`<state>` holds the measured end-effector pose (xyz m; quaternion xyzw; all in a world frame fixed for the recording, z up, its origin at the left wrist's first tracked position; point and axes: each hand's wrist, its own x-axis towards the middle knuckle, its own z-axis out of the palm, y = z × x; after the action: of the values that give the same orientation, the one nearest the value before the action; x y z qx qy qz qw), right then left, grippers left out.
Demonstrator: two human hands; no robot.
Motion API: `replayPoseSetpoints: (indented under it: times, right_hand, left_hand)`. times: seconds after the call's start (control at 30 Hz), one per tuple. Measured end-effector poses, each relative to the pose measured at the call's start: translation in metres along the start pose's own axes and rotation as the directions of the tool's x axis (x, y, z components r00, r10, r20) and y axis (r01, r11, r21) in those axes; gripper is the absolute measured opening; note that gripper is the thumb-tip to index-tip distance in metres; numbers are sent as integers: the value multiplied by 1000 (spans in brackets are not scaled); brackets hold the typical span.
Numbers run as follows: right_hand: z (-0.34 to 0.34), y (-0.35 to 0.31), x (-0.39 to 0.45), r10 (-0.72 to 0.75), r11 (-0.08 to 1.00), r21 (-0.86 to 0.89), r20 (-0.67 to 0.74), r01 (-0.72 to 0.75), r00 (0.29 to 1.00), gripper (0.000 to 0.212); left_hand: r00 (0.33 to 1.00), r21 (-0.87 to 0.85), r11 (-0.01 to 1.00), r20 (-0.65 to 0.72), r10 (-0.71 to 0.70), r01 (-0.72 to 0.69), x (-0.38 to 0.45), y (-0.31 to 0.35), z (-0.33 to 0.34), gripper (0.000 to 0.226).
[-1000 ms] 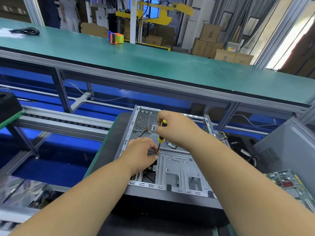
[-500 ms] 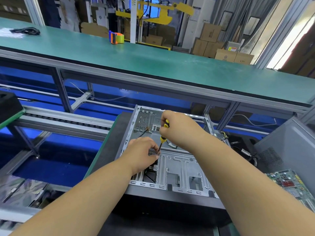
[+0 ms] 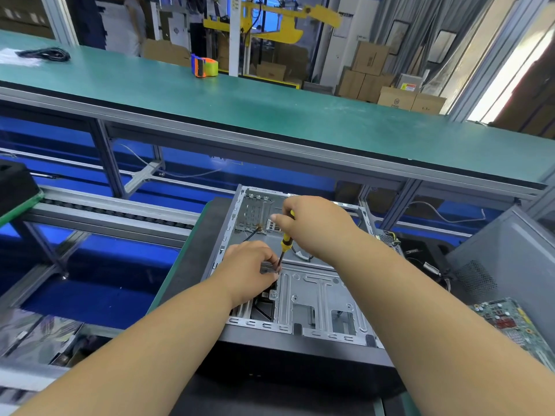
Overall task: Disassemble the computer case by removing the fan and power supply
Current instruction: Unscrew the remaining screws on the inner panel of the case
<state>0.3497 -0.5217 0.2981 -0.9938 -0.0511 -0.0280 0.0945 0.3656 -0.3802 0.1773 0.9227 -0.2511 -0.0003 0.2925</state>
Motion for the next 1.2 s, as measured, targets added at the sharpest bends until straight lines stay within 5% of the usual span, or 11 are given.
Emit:
replayPoseSetpoints:
  times: [0.13, 0.6, 0.77, 0.93, 1.2]
  right_hand:
    - [0, -2, -2, -22, 994, 110, 31, 19, 999, 8]
    - [2, -1, -4, 27, 957, 284, 102, -55, 994, 14]
    - [3, 1, -3, 79, 996, 51, -9, -78, 997, 52]
    - [2, 0, -1, 93, 989, 111, 10, -93, 996, 21]
    - [2, 0, -4, 23, 996, 91, -12, -22, 1000, 11]
  left_hand:
    - [1000, 7, 1000, 4, 1, -1, -1, 0, -1, 8]
    - [1000, -7, 1000, 4, 9, -9, -2, 1, -2, 4]
    - [1000, -29, 1000, -3, 2, -2, -1, 0, -1, 5]
    - [1000, -17, 1000, -3, -2, 2, -1, 0, -1, 4]
    - [1000, -13, 1000, 0, 2, -2, -1, -1, -1, 5]
